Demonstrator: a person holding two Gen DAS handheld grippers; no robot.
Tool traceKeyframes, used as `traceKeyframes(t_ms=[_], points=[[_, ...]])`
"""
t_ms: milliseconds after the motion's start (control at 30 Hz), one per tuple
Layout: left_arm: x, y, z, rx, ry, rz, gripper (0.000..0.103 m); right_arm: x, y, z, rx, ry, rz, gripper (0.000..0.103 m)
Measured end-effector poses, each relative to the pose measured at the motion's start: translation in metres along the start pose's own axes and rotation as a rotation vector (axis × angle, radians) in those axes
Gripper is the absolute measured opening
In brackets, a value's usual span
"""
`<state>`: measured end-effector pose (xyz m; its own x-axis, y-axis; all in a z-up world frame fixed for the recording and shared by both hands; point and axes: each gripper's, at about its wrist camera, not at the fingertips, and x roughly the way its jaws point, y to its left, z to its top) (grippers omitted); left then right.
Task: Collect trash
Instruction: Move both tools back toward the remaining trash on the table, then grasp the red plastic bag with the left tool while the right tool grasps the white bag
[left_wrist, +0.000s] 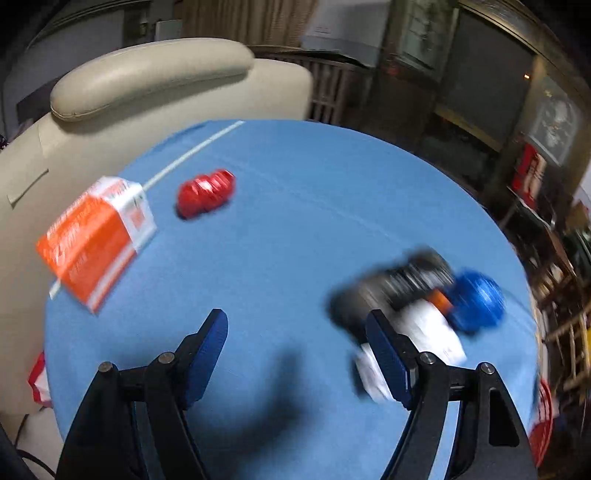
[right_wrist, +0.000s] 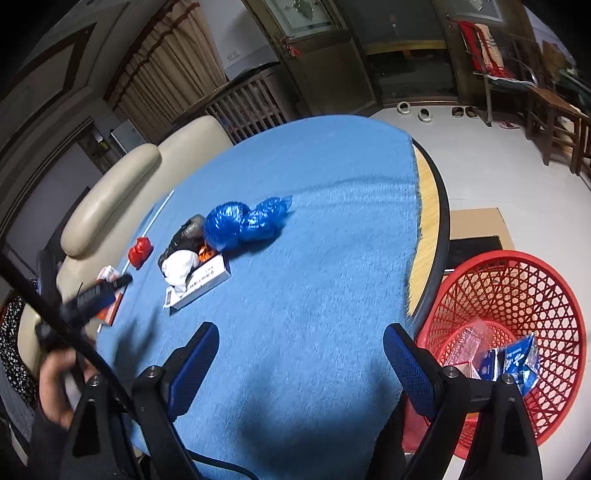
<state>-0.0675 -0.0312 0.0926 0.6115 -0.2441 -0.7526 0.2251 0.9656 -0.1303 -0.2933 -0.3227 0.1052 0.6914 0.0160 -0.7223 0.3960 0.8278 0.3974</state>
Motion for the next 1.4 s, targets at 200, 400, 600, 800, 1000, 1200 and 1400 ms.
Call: traceKeyframes(t_ms=[200,400,600,800,1000,1200,1400], points=[[0.057,0.028,0.074,-0.023,-0.015,0.182,0.078,0.000,0.000,-0.001,0.000,0.011,-0.022,0.092],[0.122,0.046,0.108,-0.049,0.073,0.295,0.078,0.004,0.001,0.002,-0.004,0.020,-0.057,0.092],[0.161,0.057,0.121,-0.052,0.131,0.345,0.078,0.016,-0.003,0.007,0.009,0.044,-0.084,0.092],[0.172,0.063,0.122,-0.070,0.156,0.251,0.059,0.028,0.000,0.012,-0.004,0.071,-0.088,0.092],[0.132,0.043,0.097,0.006,0.101,0.167,0.056,0.035,0.005,0.015,-0.009,0.078,-0.083,0.092],[0.084,0.022,0.052,0.052,0.074,0.109,0.056,0.050,0.021,0.016,-0.045,0.097,-0.038,0.092],[0.060,0.008,0.023,0.051,0.066,0.090,0.056,0.063,0.039,0.021,-0.090,0.086,-0.003,0.092]])
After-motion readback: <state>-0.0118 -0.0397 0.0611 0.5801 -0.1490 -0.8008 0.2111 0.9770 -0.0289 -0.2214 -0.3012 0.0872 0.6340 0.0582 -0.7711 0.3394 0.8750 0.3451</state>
